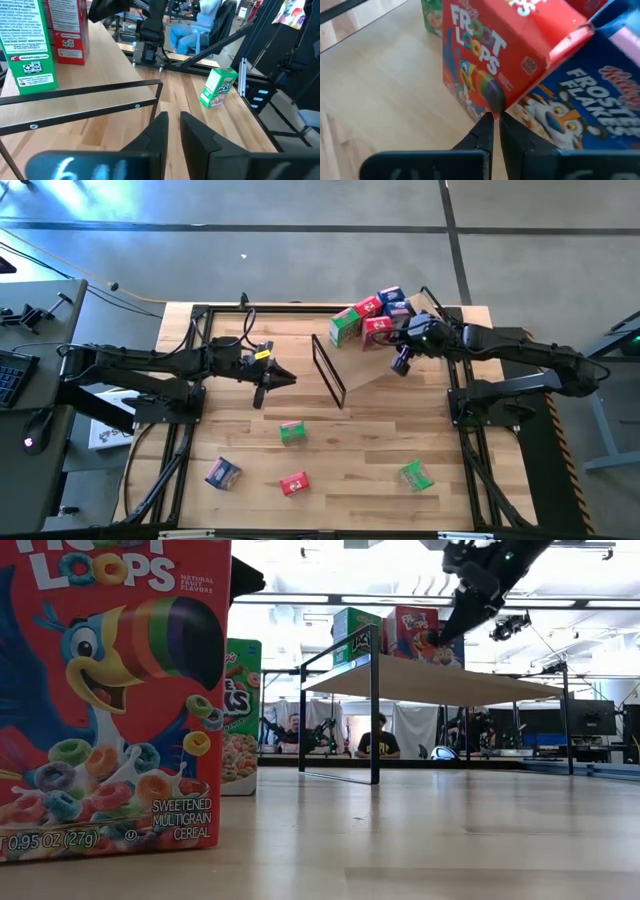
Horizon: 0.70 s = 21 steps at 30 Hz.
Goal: Stack cereal on shelf
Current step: Put the top red cereal box on the shelf and aligned with the other red cereal box
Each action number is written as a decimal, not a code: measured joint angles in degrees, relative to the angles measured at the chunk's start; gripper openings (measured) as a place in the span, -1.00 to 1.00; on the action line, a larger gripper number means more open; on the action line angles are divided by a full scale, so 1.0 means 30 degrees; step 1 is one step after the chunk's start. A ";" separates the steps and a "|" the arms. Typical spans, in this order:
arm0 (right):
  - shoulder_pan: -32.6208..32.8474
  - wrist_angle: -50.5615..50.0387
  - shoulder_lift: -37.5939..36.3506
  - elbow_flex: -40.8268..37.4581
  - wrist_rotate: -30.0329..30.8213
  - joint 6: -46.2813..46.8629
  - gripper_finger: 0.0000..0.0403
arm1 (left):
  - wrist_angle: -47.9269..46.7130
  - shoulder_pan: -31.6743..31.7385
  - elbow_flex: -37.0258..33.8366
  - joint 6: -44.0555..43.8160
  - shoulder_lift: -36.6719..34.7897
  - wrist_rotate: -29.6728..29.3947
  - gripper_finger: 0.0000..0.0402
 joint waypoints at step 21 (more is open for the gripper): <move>0.1141 0.0927 0.1211 0.0007 0.0969 0.0819 -0.94 | -0.0029 0.0015 0.0000 0.0160 -0.0011 -0.0095 -0.82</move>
